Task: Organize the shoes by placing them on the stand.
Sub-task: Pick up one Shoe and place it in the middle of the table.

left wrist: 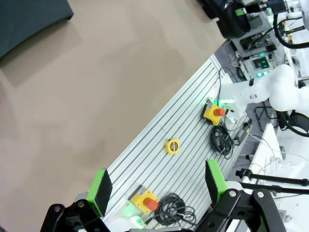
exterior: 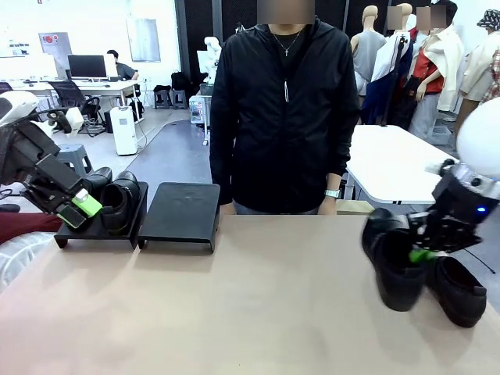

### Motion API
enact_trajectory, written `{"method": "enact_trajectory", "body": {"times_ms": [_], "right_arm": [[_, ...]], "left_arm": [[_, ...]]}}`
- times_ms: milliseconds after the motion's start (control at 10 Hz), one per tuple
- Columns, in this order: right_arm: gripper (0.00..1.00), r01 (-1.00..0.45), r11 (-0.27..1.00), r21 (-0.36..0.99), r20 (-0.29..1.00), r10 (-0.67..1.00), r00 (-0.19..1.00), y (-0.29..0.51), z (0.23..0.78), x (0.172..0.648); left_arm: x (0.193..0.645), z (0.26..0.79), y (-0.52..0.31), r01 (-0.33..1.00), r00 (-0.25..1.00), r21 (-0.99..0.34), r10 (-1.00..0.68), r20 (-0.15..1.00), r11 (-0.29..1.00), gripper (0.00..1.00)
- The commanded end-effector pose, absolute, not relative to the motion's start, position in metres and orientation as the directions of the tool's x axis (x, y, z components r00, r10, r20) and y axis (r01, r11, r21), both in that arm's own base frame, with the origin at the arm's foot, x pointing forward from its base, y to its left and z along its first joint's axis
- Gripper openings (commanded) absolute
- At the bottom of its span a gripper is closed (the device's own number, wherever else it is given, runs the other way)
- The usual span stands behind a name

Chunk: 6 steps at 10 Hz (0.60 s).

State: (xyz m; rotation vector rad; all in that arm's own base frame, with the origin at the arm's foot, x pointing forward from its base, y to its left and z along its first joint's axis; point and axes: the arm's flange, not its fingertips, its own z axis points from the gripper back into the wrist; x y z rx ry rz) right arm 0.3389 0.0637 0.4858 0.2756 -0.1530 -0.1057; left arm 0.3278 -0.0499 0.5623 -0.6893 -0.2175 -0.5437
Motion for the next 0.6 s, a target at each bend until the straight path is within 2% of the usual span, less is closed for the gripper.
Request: {"method": "enact_trajectory", "body": {"times_ms": [0,100,300,500], "right_arm": [[0.00,0.001,0.936,0.351,0.161,-0.061,0.985,0.156,0.475,0.339],[0.00,-0.026,0.918,0.397,0.134,-0.030,0.991,0.201,0.465,0.346],[0.00,0.019,0.890,0.455,0.123,-0.084,0.989,0.279,0.442,0.360],[0.00,0.026,0.868,0.496,0.071,-0.070,0.995,0.327,0.414,0.359]], "left_arm": [[0.328,0.565,-0.049,0.542,0.841,-0.554,-0.404,0.361,0.632,1.00],[0.328,0.565,-0.049,0.542,0.841,-0.554,-0.404,0.361,0.632,1.00],[0.328,0.565,-0.049,0.542,0.841,-0.554,-0.404,0.361,0.632,1.00],[0.328,0.565,-0.049,0.542,0.841,-0.554,-0.404,0.361,0.632,1.00]]}}
